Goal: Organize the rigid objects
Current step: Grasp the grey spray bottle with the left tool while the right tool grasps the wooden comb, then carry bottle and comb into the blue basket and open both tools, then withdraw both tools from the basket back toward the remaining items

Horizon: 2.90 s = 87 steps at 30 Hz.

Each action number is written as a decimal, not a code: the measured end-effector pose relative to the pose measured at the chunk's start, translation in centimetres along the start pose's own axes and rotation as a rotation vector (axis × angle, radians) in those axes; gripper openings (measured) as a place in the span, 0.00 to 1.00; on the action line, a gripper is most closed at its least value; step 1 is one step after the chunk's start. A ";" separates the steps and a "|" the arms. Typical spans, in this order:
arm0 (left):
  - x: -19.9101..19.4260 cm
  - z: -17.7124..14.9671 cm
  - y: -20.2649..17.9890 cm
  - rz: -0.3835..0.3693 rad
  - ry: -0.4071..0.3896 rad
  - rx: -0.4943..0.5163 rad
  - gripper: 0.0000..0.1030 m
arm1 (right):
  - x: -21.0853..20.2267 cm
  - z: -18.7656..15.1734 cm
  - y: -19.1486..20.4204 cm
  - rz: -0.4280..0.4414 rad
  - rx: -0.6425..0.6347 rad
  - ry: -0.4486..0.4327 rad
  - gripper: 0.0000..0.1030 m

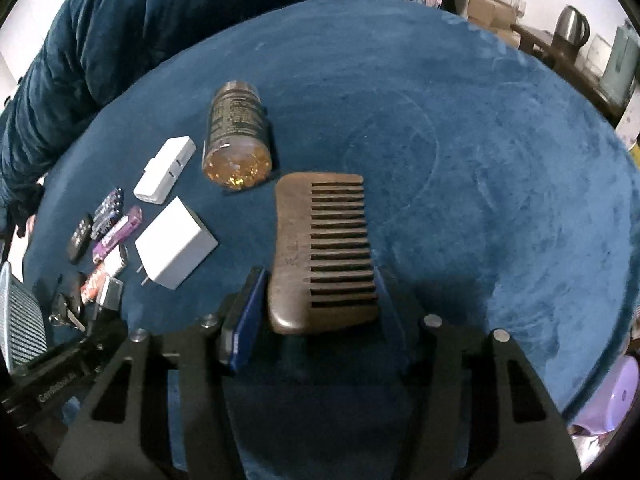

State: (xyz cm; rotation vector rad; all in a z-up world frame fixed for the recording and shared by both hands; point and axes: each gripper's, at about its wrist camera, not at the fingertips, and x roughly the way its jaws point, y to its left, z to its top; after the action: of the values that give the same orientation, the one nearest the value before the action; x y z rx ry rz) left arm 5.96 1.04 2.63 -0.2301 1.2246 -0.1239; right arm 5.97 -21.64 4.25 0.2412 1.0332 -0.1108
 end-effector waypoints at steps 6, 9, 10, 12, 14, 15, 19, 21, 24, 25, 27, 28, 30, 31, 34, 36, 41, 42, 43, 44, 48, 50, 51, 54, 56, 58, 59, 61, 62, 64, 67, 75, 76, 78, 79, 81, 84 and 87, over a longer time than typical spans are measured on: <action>0.8 0.7 -1.5 0.016 0.000 0.050 0.59 | 1.6 0.6 1.2 -0.054 -0.040 0.014 0.63; 0.6 0.5 -1.5 0.028 -0.024 0.063 0.36 | 0.9 0.5 1.9 -0.078 -0.084 -0.013 0.52; 0.3 0.4 -1.3 0.023 -0.033 0.053 0.29 | 0.6 0.4 1.7 -0.055 -0.073 -0.019 0.52; -0.2 0.4 -0.8 -0.003 -0.039 0.022 0.29 | -0.4 0.2 1.3 0.008 -0.048 -0.037 0.52; -0.5 0.1 -0.5 -0.002 -0.044 0.013 0.29 | -1.6 0.0 1.3 0.072 -0.046 -0.066 0.52; -0.9 -0.1 -0.5 0.004 -0.050 0.013 0.28 | -2.1 -0.1 1.5 0.087 -0.056 -0.081 0.52; -2.3 -0.7 -0.1 0.009 -0.073 0.008 0.28 | -4.1 -0.7 2.5 0.114 -0.124 -0.115 0.52; -3.3 -0.9 0.3 0.004 -0.089 0.000 0.28 | -4.6 -0.8 2.8 0.138 -0.152 -0.099 0.52; -5.2 -1.2 0.8 -0.001 -0.117 -0.009 0.28 | -5.4 -0.7 3.1 0.178 -0.196 -0.072 0.52; -5.9 -1.2 1.0 -0.003 -0.124 -0.011 0.28 | -5.8 -0.9 3.4 0.185 -0.207 -0.065 0.52; -7.4 -1.4 1.4 -0.005 -0.141 -0.021 0.28 | -6.6 -0.8 4.2 0.206 -0.228 -0.047 0.52; -8.2 -1.6 1.7 -0.006 -0.150 -0.027 0.27 | -7.1 -0.7 4.6 0.214 -0.238 -0.038 0.52; -10.1 -1.9 2.5 -0.008 -0.174 -0.044 0.27 | -8.1 -0.4 5.9 0.218 -0.276 -0.023 0.52; -11.2 -2.0 3.0 -0.006 -0.186 -0.054 0.26 | -8.8 -0.2 6.6 0.227 -0.292 -0.016 0.52; -14.0 -2.5 5.1 0.020 -0.218 -0.095 0.26 | -10.7 0.0 9.4 0.297 -0.328 0.009 0.52; -15.6 -2.9 6.9 0.037 -0.241 -0.132 0.26 | -11.9 -0.2 12.0 0.341 -0.369 0.000 0.52; -18.7 -4.2 12.9 0.098 -0.291 -0.238 0.15 | -12.1 -2.3 18.8 0.426 -0.461 0.004 0.52; -19.0 -4.6 13.9 0.109 -0.295 -0.254 0.15 | -11.8 -2.9 20.3 0.436 -0.477 0.009 0.52; -19.4 -4.9 15.1 0.120 -0.301 -0.275 0.15 | -11.4 -3.4 21.6 0.445 -0.490 0.016 0.52; -19.6 -5.2 16.0 0.126 -0.303 -0.287 0.15 | -11.1 -3.8 22.9 0.456 -0.501 0.025 0.52; -19.4 -5.9 19.7 0.143 -0.284 -0.354 0.15 | -10.3 -5.5 26.4 0.508 -0.544 0.044 0.52; -19.2 -6.4 20.9 0.146 -0.276 -0.372 0.15 | -10.2 -6.1 26.7 0.519 -0.551 0.047 0.52; -19.1 -6.5 21.3 0.149 -0.273 -0.380 0.15 | -9.8 -6.3 26.8 0.516 -0.552 0.052 0.52; -18.3 -6.8 22.4 0.145 -0.256 -0.412 0.15 | -8.9 -6.7 26.7 0.500 -0.558 0.087 0.52; -17.8 -7.0 22.9 0.151 -0.242 -0.426 0.15 | -9.2 -6.9 27.4 0.501 -0.570 0.078 0.52; -17.4 -7.1 23.2 0.160 -0.232 -0.434 0.15 | -9.3 -7.0 28.1 0.509 -0.581 0.077 0.52; -17.2 -7.1 23.3 0.165 -0.226 -0.437 0.15 | -9.2 -7.1 28.5 0.515 -0.584 0.084 0.52; -17.1 -7.2 23.5 0.181 -0.221 -0.438 0.15 | -8.8 -7.5 29.1 0.531 -0.584 0.103 0.52; -17.1 -7.3 23.6 0.200 -0.220 -0.442 0.20 | -8.6 -7.6 29.4 0.546 -0.581 0.113 0.53; -17.3 -7.6 24.0 0.241 -0.215 -0.464 0.57 | -8.4 -7.6 29.1 0.577 -0.548 0.110 0.57; -17.6 -8.1 24.2 0.280 -0.222 -0.486 1.00 | -8.9 -7.3 28.2 0.597 -0.525 0.043 0.90; -17.8 -8.6 23.8 0.331 -0.203 -0.482 1.00 | -9.8 -7.5 26.3 0.568 -0.550 -0.046 0.94; -17.9 -8.7 23.8 0.337 -0.203 -0.477 1.00 | -9.7 -7.5 26.3 0.563 -0.551 -0.039 0.94; -18.1 -8.8 23.3 0.355 -0.203 -0.457 1.00 | -9.4 -7.6 26.2 0.551 -0.561 -0.021 0.94; -18.1 -8.8 23.1 0.362 -0.204 -0.448 1.00 | -9.3 -7.8 26.3 0.543 -0.570 -0.013 0.94; -18.2 -8.9 22.8 0.372 -0.203 -0.436 1.00 | -9.0 -8.1 26.5 0.532 -0.591 0.008 0.94; -18.1 -8.9 22.4 0.372 -0.194 -0.426 1.00 | -8.7 -8.5 26.5 0.534 -0.611 0.035 0.94; -18.1 -8.8 22.0 0.380 -0.196 -0.417 1.00 | -8.3 -8.5 26.6 0.526 -0.604 0.052 0.94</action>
State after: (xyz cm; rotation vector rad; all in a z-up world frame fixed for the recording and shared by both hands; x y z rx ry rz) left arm -9.12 25.39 11.11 -0.3571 1.0688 0.4779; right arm 0.08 5.99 11.16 -0.0422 0.9796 0.6787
